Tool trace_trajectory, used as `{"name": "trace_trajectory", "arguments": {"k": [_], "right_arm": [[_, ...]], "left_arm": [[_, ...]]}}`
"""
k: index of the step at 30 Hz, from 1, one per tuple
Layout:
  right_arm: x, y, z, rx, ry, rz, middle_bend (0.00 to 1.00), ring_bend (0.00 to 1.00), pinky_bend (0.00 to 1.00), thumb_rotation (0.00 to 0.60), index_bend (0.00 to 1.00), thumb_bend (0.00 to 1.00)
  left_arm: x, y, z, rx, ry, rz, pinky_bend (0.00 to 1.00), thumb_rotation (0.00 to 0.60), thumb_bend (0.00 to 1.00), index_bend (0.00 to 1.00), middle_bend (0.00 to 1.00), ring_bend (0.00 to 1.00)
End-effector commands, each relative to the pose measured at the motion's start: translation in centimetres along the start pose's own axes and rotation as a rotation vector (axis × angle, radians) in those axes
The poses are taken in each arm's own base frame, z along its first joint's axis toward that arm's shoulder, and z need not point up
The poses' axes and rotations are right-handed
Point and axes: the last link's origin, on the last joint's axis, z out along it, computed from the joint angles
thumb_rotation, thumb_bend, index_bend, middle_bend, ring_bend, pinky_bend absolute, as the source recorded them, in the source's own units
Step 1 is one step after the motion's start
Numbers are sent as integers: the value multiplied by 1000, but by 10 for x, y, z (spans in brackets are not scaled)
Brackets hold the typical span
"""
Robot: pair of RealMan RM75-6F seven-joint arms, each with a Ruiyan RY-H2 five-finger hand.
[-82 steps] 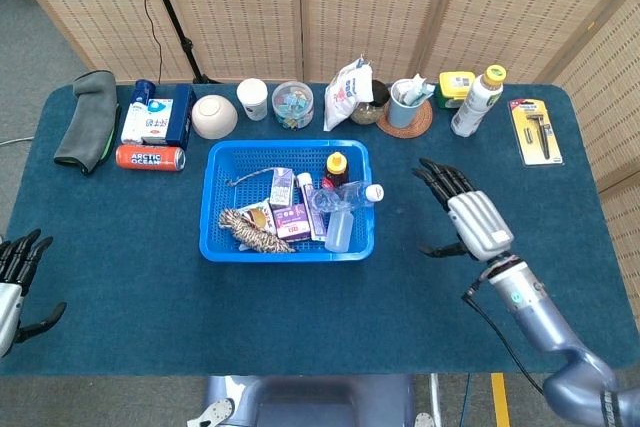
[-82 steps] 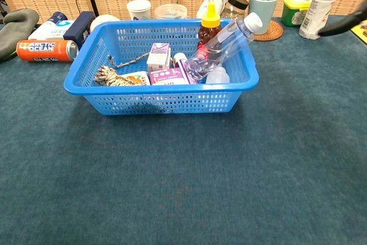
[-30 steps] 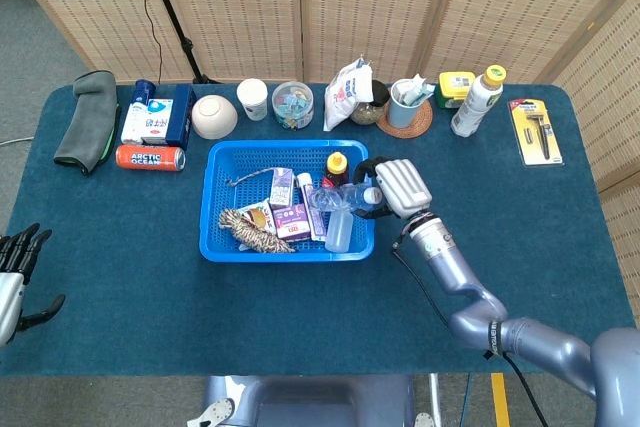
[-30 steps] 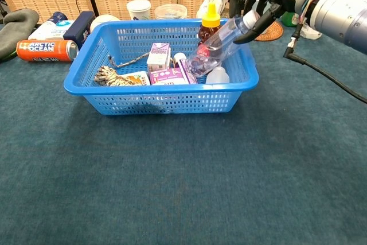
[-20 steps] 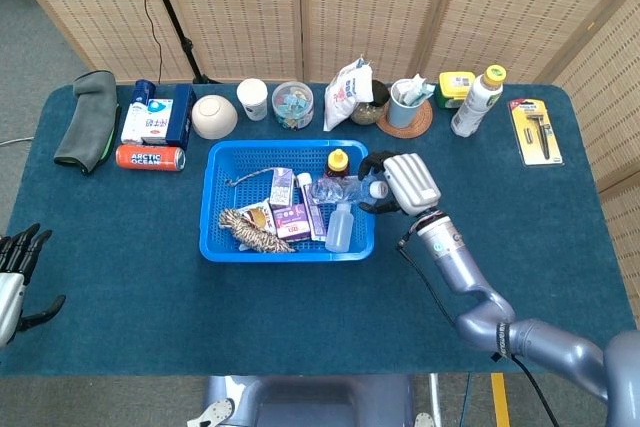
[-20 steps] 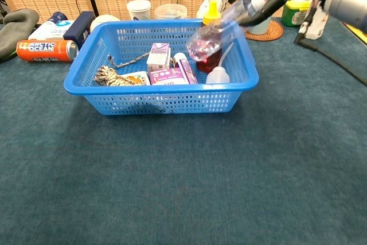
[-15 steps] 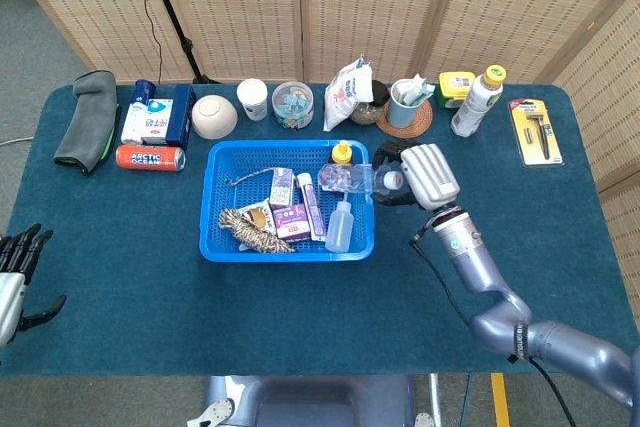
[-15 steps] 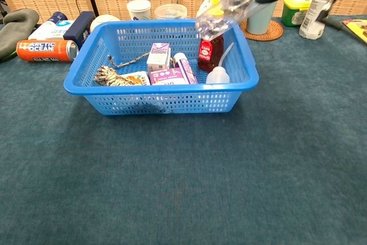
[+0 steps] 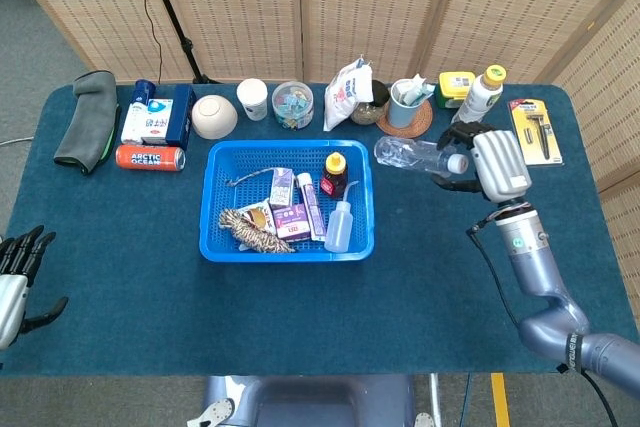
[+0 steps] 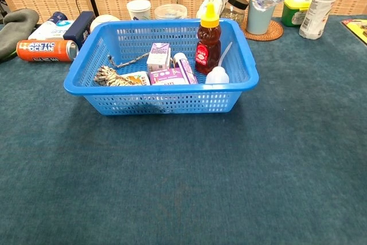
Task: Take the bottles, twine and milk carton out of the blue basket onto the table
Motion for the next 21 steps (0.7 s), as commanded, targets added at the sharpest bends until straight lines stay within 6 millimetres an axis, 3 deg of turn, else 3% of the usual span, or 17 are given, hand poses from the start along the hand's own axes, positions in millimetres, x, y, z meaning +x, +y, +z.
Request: {"name": "trace_trajectory", "arguments": {"k": [1,8,13,14,16,18,19,21], "right_arm": [[-2,16,-9,-28,-11,-21,559,473,504,600,556,305],[-22,45,-22,-86,-67,-67,560,473,503,600,558,309],[-50,52,-35,-95,-170,-56,522,438,471,600,517,307],[-53,53,-38,-90,-197,-56,489,411,443,600,479,301],[-59,54,-43,-83,-264,-72,245,205,242,600,220,185],[-62,57,-49,-86,-355,-113,44,35,58,600,32,45],[-60,55,-47,-85,-365,-113,1,0,7,600,0,5],[-55,52,-44,-82,-348,-105,0,0,0,600,0,0]], "left_arm": [[-1,1,0,-2,-4,1,0,600,234,0,0,0],[-1,2,1,1,-4,5,0,600,234,0,0,0],[-2,2,1,3,-6,7,0,600,233,0,0,0],[-2,2,1,4,-6,7,0,600,233,0,0,0],[-2,2,1,5,-6,6,0,600,234,0,0,0],[-2,1,2,6,-7,5,0,600,234,0,0,0],[-2,1,2,6,-7,5,0,600,234,0,0,0],[-2,1,2,6,-8,3,0,600,234,0,0,0]]}}
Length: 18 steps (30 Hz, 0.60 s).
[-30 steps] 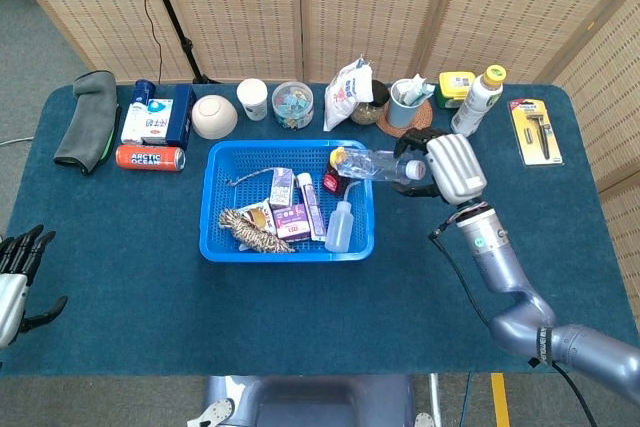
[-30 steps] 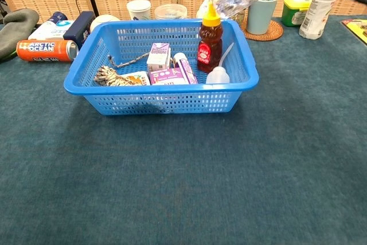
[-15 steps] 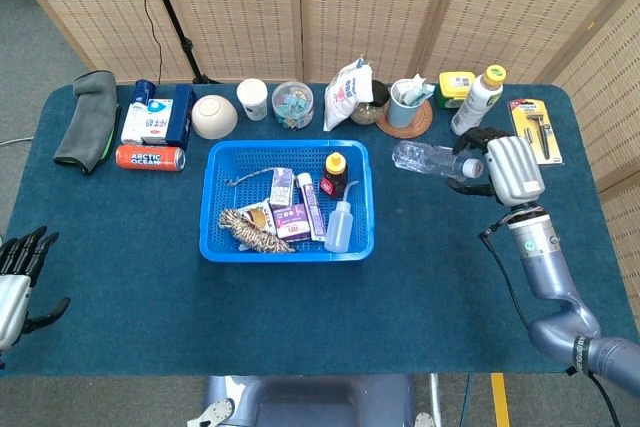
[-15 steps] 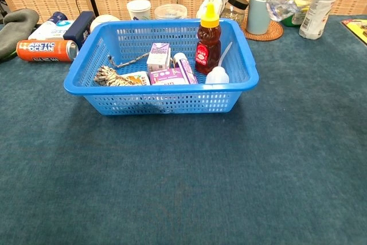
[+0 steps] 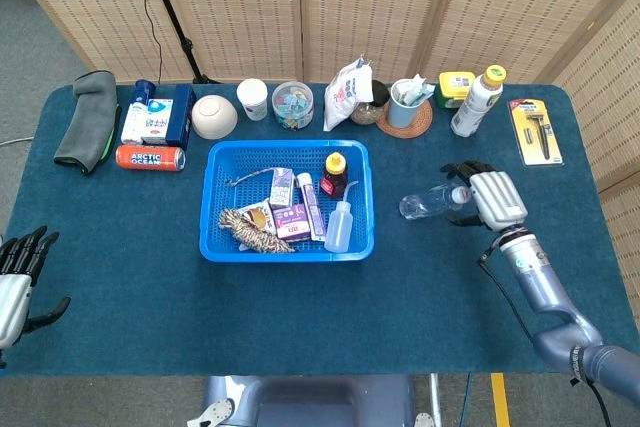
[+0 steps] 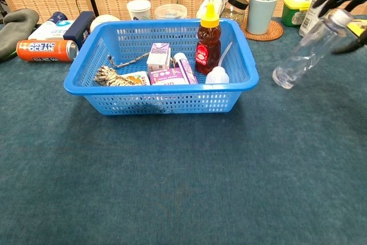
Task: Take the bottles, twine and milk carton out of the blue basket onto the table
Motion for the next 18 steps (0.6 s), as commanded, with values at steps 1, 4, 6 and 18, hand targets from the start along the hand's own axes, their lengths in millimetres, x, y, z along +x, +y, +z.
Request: {"name": "trace_trajectory", "arguments": {"k": [1,4,6,18], "right_arm": [[7,-5,0,12,-22,-17,0,0,0,600,0,0],[18,-10,5,19,11,0,0,0,0,600,0,0],[26,-15,9,30,35,27,0,0,0,600,0,0],[57,-61,70,104,106,246,0,0,10,600,0,0]], "left_arm": [[0,0,0,0,-1,-2,0,600,234,0,0,0],[1,-1,0,0,-1,-3,0,600,234,0,0,0],[1,-1,1,0,0,-4,0,600,234,0,0,0],[-1,-2,3,10,-7,2,0,600,234,0,0,0]]}}
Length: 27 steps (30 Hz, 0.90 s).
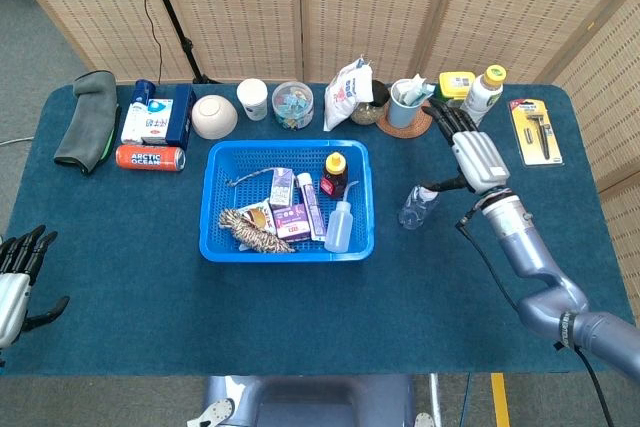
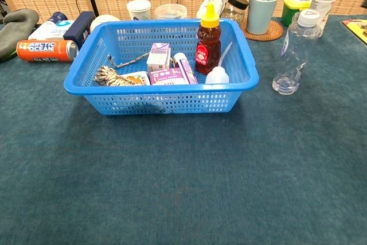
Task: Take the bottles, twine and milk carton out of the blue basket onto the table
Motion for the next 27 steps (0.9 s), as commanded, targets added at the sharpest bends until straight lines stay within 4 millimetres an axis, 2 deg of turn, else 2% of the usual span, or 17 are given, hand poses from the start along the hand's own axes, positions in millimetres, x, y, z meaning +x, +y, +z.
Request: {"name": "trace_trajectory", "arguments": {"k": [1,8,15,27], "right_arm": [[1,-9,11,10,12,17,0,0,10,600,0,0],[1,-36,24,53,6,41,0,0,19,600,0,0],[-21,-62,43,69,-79,64,0,0,18,600,0,0],[-61,-82,60,68,-157,53,0,0,22,600,0,0]], "left_arm": [[-1,0,1,4,-4,0,0,600,234,0,0,0],[-2,0,4,10,-11,5,0,600,234,0,0,0],[-3,0,4,9,-12,9,0,600,234,0,0,0],[-4,-1,7,18,-18,12,0,600,234,0,0,0]]}}
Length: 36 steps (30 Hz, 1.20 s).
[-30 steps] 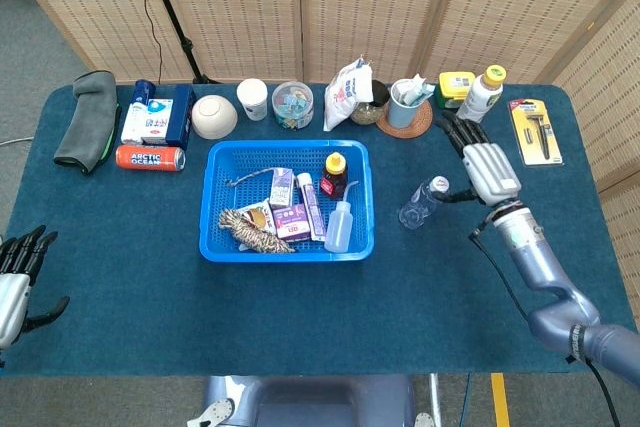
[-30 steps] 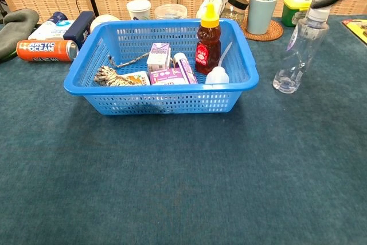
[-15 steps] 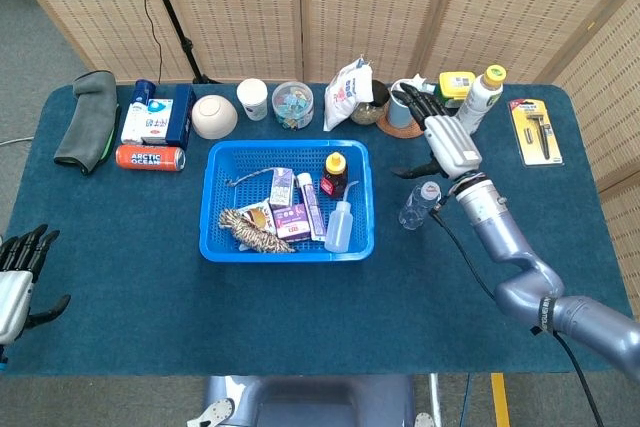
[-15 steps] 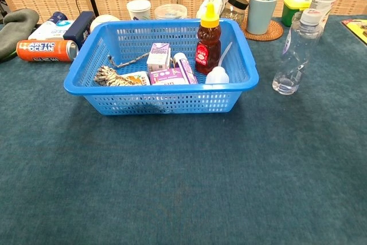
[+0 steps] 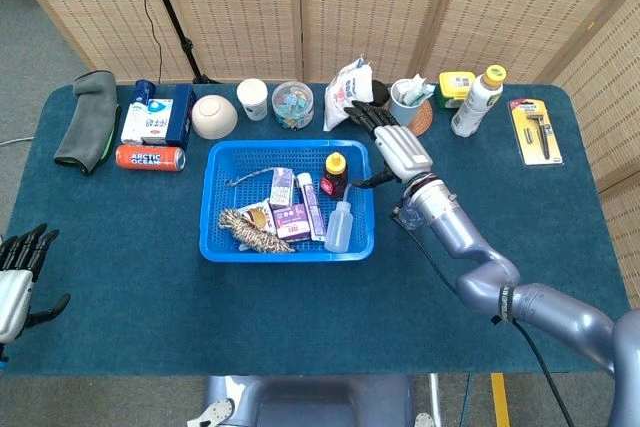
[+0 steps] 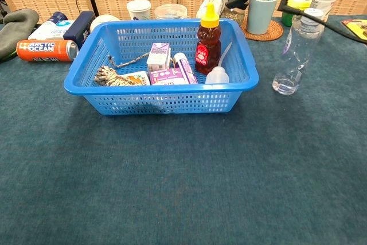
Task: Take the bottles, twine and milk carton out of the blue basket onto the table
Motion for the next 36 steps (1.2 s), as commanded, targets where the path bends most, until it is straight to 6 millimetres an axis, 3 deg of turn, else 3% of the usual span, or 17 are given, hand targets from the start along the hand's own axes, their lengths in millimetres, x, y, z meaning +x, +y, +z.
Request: {"name": "trace_trajectory", "arguments": {"k": [1,8,15,36], "right_arm": [[-7,-5,6,0,-16,-8,0,0,25,600,0,0],[-26,-7,19,-27,-57,-46,5,0,52,600,13,0],[-38,8,22,-76,-60,-55,96,52,121,600,93,0],[-58,11,38,-104,-5,-47,413,367,547,600,379,0]], "left_arm": [[0,0,0,0,-1,1,0,600,234,0,0,0],[0,0,0,2,1,-1,0,600,234,0,0,0],[2,-2,0,5,3,-9,0,600,234,0,0,0],[4,-5,1,9,3,-17,0,600,233,0,0,0]]}}
